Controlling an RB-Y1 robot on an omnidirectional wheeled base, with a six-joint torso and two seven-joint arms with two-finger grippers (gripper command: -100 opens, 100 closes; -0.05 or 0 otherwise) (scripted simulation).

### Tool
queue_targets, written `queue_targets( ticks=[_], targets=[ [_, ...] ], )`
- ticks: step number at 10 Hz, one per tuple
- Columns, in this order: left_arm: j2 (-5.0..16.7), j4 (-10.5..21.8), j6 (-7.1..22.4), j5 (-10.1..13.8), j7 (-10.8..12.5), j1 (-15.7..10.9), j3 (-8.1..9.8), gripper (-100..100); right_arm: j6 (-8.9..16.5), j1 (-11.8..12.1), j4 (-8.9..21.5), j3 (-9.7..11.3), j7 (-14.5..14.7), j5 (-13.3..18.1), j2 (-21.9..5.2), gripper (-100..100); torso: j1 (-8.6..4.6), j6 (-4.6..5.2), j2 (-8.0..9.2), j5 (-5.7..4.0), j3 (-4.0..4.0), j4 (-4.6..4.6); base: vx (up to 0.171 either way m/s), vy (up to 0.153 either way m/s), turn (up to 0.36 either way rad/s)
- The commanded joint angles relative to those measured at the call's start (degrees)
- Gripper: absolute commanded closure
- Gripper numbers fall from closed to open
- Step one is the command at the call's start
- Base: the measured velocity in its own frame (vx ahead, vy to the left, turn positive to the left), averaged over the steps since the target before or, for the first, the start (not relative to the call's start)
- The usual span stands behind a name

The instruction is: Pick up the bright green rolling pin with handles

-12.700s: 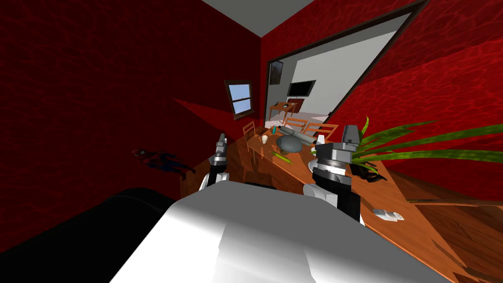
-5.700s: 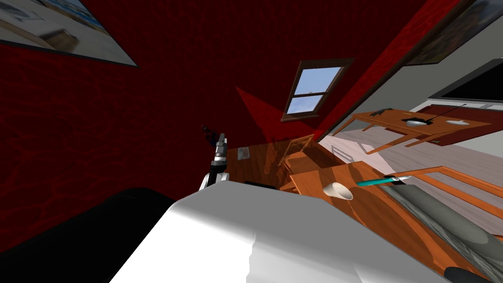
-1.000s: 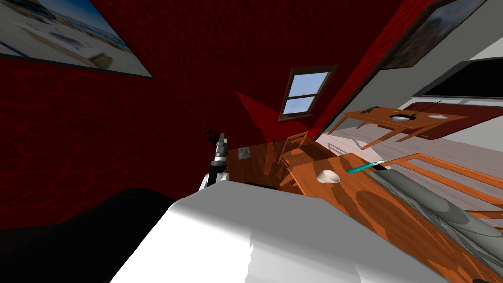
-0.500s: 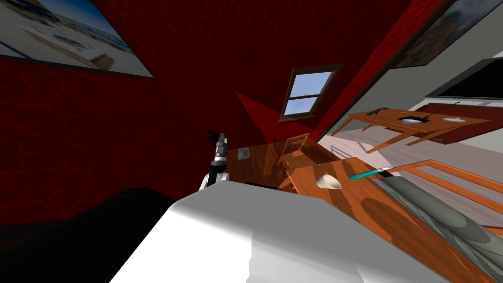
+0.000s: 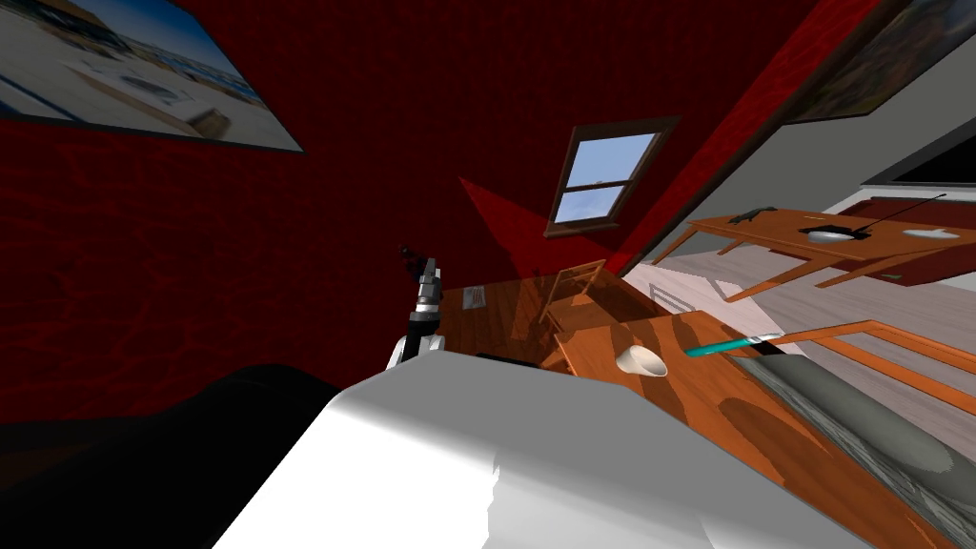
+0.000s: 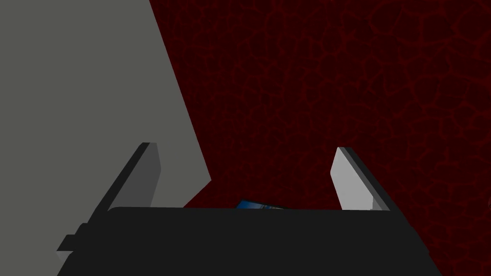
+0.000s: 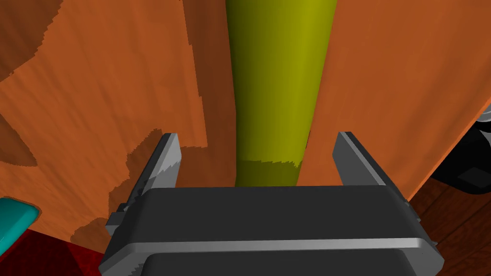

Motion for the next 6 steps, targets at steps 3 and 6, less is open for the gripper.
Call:
queue_targets(
  ticks=[3,6],
  targets=[
    [0.0,0.0,0.0,0.0,0.0,0.0,0.00,0,-0.3,-0.9,1.5,0.3,0.4,0.1,1.2,100,0.05,0.02,0.03,0.02,0.01,0.00,0.010,-0.008,0.033],
    [0.0,0.0,0.0,0.0,0.0,0.0,0.00,0,-0.3,-0.9,1.5,0.4,0.3,0.1,1.2,100,0.08,0.00,0.07,0.05,0.04,0.01,0.000,0.000,0.000]
  ],
)
